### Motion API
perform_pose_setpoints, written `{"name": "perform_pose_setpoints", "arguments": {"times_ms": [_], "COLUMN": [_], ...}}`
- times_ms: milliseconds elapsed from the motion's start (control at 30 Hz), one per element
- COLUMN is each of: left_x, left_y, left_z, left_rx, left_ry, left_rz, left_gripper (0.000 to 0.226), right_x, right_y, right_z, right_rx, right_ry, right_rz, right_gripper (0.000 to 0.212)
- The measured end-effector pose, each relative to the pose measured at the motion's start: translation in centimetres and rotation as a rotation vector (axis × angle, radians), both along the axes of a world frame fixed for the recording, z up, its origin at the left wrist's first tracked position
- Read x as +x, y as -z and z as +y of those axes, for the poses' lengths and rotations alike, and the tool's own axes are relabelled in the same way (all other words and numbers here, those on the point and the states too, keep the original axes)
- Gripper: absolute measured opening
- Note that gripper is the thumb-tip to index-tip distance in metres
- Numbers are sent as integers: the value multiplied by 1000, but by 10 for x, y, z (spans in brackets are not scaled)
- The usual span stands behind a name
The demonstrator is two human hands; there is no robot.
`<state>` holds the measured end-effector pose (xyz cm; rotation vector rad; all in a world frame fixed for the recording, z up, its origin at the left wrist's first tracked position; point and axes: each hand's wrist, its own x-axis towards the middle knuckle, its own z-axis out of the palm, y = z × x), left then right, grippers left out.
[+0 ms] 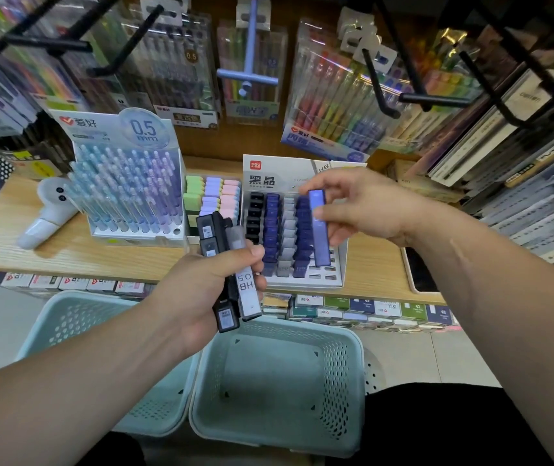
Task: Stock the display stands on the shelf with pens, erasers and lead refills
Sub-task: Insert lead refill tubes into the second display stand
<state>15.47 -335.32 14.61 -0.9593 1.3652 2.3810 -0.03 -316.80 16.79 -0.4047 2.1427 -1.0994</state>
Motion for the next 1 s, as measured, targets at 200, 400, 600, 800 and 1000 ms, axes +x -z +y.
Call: {"name": "perform_pose_setpoints", "arguments": {"times_ms": [200, 400, 600, 800, 1000], "left_x": [-1, -2, -1, 0, 0], "left_y": [0, 3, 4, 2, 3], "left_z": [1, 0, -1, 0, -1], "left_rx": [27, 6, 5, 10, 17], "left_ry": [1, -13, 1, 6, 6], "left_rz": [3, -6, 0, -2, -1], "left_gripper": [7, 7, 9, 10, 9], "right_x": [-20, -21, -21, -23, -21], "right_y": [21, 22, 24, 37, 46], "right_z": [16, 16, 17, 19, 15], "right_rx": [171, 333, 448, 537, 543], "right_ry": [242, 212, 123, 63, 22], "right_rz": [415, 624, 763, 770, 755], "right_gripper": [24, 15, 16, 19, 18]}}
